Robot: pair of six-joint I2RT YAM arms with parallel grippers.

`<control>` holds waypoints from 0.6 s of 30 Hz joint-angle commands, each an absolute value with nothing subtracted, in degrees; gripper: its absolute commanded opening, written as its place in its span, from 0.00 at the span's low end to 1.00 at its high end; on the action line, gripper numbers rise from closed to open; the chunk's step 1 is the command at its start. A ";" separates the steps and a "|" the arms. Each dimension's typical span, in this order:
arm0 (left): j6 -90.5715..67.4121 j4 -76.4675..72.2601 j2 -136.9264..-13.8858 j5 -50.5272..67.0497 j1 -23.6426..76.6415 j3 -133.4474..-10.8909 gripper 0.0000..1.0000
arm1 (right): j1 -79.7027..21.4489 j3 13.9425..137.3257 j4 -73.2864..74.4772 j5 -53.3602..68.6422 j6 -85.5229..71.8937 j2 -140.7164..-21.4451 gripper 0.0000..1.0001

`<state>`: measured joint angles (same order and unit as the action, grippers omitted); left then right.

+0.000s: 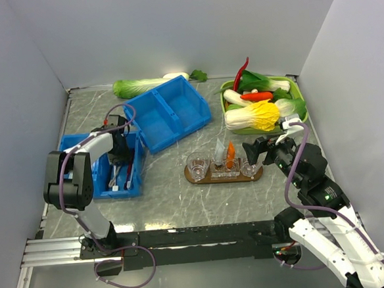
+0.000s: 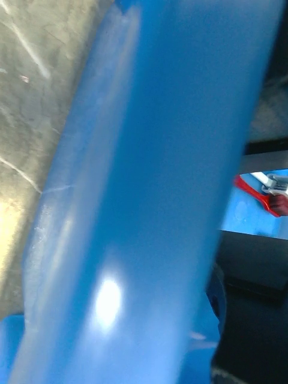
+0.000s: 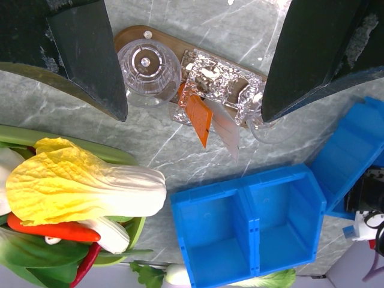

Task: Prepare toiletry sets of a toothbrush and toothpaste on the tray

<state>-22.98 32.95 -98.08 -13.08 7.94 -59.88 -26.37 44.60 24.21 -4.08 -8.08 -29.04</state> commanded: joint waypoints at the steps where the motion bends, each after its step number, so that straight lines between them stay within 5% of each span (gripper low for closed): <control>1: -21.71 32.87 -100.54 -13.53 7.65 -62.66 0.42 | -26.10 44.30 23.03 -5.18 -8.79 -28.74 1.00; 18: -20.22 31.38 -97.65 -11.25 8.00 -61.61 0.04 | -26.19 44.03 22.94 -5.98 -8.79 -28.92 1.00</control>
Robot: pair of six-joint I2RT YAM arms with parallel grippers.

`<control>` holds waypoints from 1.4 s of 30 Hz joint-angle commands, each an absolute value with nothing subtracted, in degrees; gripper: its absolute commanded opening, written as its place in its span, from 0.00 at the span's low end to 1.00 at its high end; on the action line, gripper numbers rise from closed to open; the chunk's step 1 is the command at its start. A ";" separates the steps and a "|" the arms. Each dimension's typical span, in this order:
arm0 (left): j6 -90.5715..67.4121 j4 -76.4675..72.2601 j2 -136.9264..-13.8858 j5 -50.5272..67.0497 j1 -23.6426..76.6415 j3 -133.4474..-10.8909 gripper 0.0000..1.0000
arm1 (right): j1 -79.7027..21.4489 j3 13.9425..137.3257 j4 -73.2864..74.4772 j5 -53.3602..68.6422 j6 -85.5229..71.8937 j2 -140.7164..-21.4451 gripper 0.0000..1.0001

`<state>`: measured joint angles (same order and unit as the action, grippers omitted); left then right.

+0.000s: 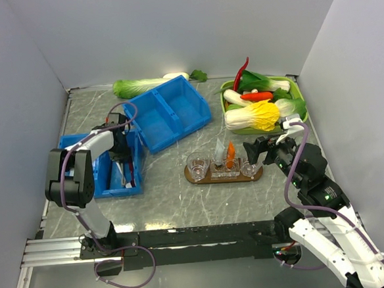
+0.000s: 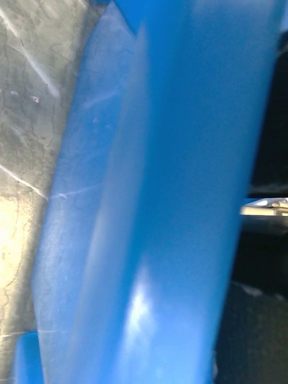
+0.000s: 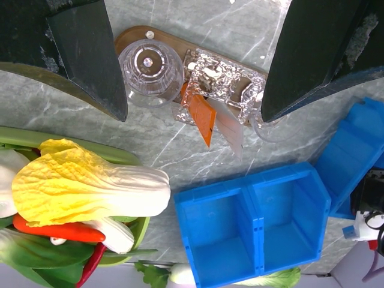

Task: Prepare toiletry sets of a toothbrush and toothpaste on the tray

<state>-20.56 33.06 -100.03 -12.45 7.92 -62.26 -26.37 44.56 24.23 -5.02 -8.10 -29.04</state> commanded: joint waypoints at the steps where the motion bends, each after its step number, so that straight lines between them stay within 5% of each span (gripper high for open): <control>1: -19.95 31.29 -97.04 -10.90 8.09 -61.61 0.01 | -26.10 43.95 22.94 -6.15 -8.88 -28.83 0.99; 26: -19.42 25.05 -72.26 -18.46 10.20 -55.29 0.01 | -26.10 45.08 23.90 -8.52 -8.61 -31.81 1.00; 42: -28.11 17.49 -56.08 -8.02 10.20 -51.24 0.01 | -26.19 52.64 28.56 -1.42 -10.98 -31.19 0.94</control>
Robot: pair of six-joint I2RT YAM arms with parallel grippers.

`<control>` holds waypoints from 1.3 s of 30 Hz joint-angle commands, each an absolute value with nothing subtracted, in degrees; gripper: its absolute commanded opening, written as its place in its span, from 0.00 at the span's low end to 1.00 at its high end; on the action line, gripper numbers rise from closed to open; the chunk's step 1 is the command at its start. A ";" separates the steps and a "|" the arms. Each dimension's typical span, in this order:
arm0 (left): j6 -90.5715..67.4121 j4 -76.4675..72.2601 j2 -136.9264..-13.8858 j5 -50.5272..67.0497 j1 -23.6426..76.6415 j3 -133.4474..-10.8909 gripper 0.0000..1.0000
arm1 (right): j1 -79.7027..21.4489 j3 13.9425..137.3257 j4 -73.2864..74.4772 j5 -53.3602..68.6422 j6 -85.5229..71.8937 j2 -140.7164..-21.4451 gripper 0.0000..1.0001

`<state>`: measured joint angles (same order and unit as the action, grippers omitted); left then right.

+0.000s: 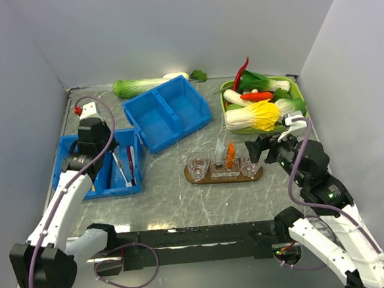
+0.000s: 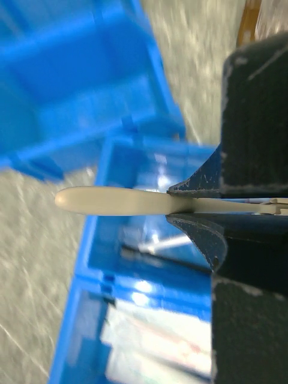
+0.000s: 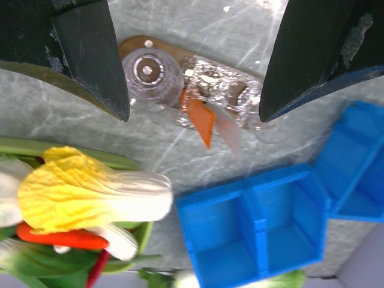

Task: Prepare toiletry sets of a toothbrush and toothpaste on the tray

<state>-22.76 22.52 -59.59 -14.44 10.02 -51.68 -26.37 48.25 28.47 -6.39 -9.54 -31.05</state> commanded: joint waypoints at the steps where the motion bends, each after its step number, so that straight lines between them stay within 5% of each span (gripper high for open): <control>1: -29.69 17.14 -55.64 -6.43 10.28 -51.41 0.01 | -26.28 53.08 28.56 -0.36 -11.25 -31.64 0.92; 8: -45.15 12.75 -51.33 2.72 13.09 -50.27 0.01 | -31.45 51.86 20.84 6.15 -15.90 -32.96 0.85; 23: -61.61 5.89 -53.79 -5.70 37.52 -46.58 0.01 | -58.52 59.32 20.38 -13.27 -17.05 -54.66 0.85; 32: -63.90 4.13 -56.42 -12.03 46.14 -47.72 0.01 | -59.06 56.43 14.33 -2.99 -24.43 -58.18 0.82; 39: -64.60 8.96 -59.50 -20.91 51.93 -52.29 0.01 | -63.28 60.11 20.74 -14.56 -22.06 -61.52 0.77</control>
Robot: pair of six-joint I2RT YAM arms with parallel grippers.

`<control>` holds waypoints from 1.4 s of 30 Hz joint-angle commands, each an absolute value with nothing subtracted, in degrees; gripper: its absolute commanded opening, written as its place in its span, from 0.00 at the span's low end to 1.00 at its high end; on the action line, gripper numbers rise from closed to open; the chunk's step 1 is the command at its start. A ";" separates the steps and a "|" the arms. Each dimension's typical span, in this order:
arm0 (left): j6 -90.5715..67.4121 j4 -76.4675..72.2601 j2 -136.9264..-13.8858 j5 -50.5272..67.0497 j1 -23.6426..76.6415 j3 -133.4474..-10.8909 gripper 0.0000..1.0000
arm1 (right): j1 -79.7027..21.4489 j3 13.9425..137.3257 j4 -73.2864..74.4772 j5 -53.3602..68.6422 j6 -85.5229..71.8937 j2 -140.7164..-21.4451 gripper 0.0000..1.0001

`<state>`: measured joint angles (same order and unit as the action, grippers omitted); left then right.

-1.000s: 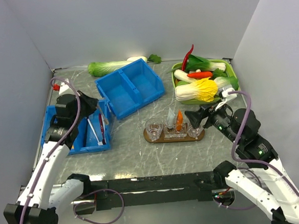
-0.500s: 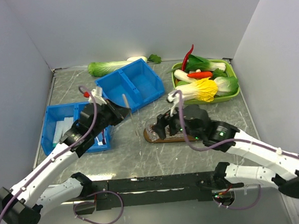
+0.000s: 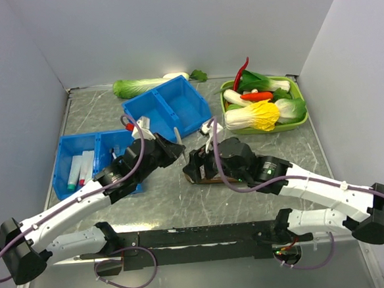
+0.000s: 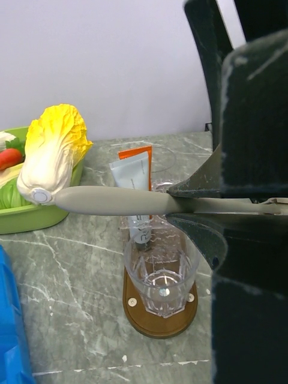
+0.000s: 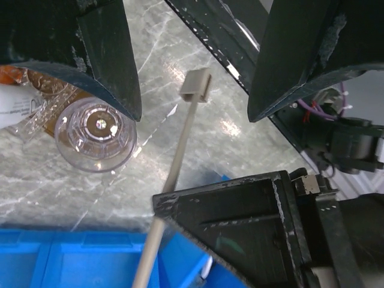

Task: Prepare toiletry sets of a toothbrush and toothpaste on the tray

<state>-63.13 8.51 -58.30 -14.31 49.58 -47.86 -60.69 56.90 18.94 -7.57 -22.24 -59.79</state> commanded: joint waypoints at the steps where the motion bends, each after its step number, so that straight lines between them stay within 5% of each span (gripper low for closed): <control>1: -64.86 9.14 -60.20 -21.27 52.20 -52.73 0.01 | -64.41 60.47 22.05 -15.89 -21.89 -61.96 0.75; 11: -65.57 10.11 -62.84 -23.38 55.37 -55.46 0.01 | -70.22 65.12 27.77 -31.72 -20.65 -69.52 0.63; 20: -66.09 9.85 -63.81 -24.17 56.16 -55.55 0.01 | -70.84 65.83 30.41 -39.37 -23.55 -72.51 0.36; 28: -65.22 7.82 -64.16 -22.68 56.25 -55.28 0.04 | -70.84 65.22 30.50 -39.29 -24.08 -71.90 0.00; 42: -60.12 12.13 -58.89 -28.83 56.25 -54.85 0.72 | -64.96 60.48 27.86 -26.56 -22.24 -61.10 0.00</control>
<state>-62.43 10.72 -62.35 -24.36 56.14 -53.17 -68.36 62.04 29.56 -31.64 -23.44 -65.32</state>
